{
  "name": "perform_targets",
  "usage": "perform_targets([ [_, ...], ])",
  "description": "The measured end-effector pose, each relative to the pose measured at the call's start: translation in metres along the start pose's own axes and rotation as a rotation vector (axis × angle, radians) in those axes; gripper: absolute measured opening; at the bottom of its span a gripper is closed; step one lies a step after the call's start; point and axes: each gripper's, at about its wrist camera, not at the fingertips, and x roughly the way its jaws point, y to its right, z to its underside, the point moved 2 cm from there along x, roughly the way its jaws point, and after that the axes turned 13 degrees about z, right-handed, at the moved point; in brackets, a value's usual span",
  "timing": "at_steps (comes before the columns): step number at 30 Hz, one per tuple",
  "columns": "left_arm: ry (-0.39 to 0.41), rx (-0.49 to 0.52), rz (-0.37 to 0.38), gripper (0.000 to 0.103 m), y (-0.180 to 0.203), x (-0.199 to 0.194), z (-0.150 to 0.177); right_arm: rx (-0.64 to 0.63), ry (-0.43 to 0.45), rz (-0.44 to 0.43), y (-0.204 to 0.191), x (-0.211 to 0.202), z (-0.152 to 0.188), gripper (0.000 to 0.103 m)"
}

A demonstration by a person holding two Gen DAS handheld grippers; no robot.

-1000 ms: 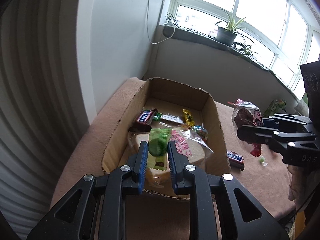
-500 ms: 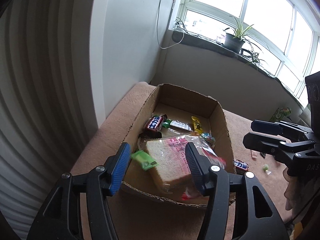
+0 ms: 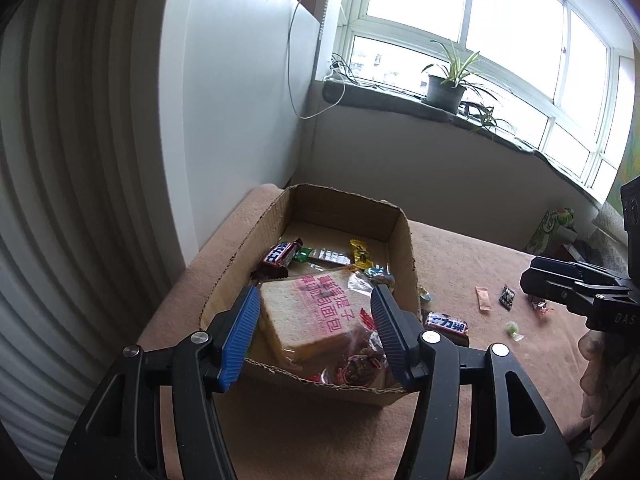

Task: Organize snacks
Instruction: 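Withdraw both open grippers from the box back over the table snacks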

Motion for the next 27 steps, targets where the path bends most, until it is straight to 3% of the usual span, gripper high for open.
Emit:
perform_targets([
  [3, 0.012, 0.024, 0.004, 0.06, 0.012, -0.004, 0.001, 0.028, 0.011, 0.023, 0.013, -0.012, 0.008, 0.078],
  [6, 0.021, 0.041, 0.011, 0.062, 0.022, -0.006, 0.003, 0.048, 0.04, 0.057, 0.024, -0.026, 0.016, 0.092],
  [17, -0.007, 0.016, 0.111, 0.063, 0.062, 0.0, 0.025, 0.135, 0.04, 0.198, 0.071, -0.059, 0.068, 0.092],
  [20, -0.037, 0.03, 0.154, 0.068, 0.08, 0.009, 0.032, 0.193, 0.025, 0.203, 0.091, -0.062, 0.08, 0.092],
  [24, -0.072, 0.036, 0.212, 0.068, 0.103, 0.023, 0.041, 0.259, 0.007, 0.18, 0.11, -0.063, 0.09, 0.092],
  [27, -0.112, 0.072, 0.237, 0.068, 0.122, 0.038, 0.049, 0.272, 0.003, 0.215, 0.12, -0.064, 0.098, 0.092],
])
